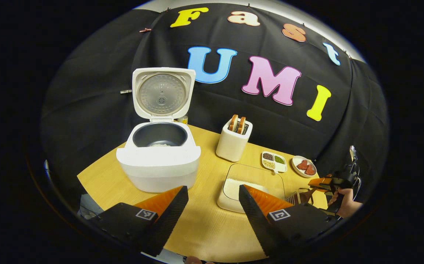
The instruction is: Close the left gripper, press the button to open the rice cooker; take a wooden spoon from the chopstick holder with the right hand, scoop a spoonful of rice and pour it into the rice cooker, then put the wooden spoon back into the chopstick holder.
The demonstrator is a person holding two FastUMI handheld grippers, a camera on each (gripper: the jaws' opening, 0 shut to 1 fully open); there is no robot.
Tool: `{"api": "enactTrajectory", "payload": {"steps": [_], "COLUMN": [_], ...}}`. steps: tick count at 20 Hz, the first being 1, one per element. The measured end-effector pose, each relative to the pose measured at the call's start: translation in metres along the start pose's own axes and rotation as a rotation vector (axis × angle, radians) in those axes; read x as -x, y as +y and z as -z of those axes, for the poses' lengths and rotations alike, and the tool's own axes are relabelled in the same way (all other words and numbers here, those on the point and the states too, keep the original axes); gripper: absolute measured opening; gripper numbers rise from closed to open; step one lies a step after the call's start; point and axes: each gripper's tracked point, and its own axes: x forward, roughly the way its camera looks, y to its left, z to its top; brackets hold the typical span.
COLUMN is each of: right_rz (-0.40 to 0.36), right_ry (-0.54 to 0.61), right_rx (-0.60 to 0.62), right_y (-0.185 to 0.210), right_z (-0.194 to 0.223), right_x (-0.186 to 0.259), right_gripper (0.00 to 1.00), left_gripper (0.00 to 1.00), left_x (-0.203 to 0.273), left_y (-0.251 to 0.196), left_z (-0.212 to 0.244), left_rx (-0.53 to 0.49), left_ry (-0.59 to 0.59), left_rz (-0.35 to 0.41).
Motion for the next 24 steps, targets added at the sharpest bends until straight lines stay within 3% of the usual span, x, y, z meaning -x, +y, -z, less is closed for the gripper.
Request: {"api": "enactTrajectory", "payload": {"steps": [6, 11, 20, 24], "right_rz": [-0.018, -0.039, -0.112, -0.083], "right_ry": [-0.117, -0.225, -0.272, -0.250], "right_rx": [0.071, 0.145, 0.207, 0.256], "right_y": [0.029, 0.076, 0.177, 0.196], "right_z": [-0.036, -0.065, -0.034, 0.001], "right_x": [0.049, 0.085, 0.095, 0.070], "right_gripper": [0.17, 0.17, 0.17, 0.17], "left_gripper": [0.96, 0.96, 0.96, 0.95], "left_x": [0.003, 0.000, -0.005, -0.013], "left_y": [0.013, 0.035, 0.087, 0.100], "left_z": [-0.010, -0.021, -0.015, -0.009], "left_rx": [-0.009, -0.044, -0.031, -0.055], "left_ry": [0.000, -0.041, -0.017, 0.005], "left_rz": [0.042, 0.089, 0.157, 0.205]}}
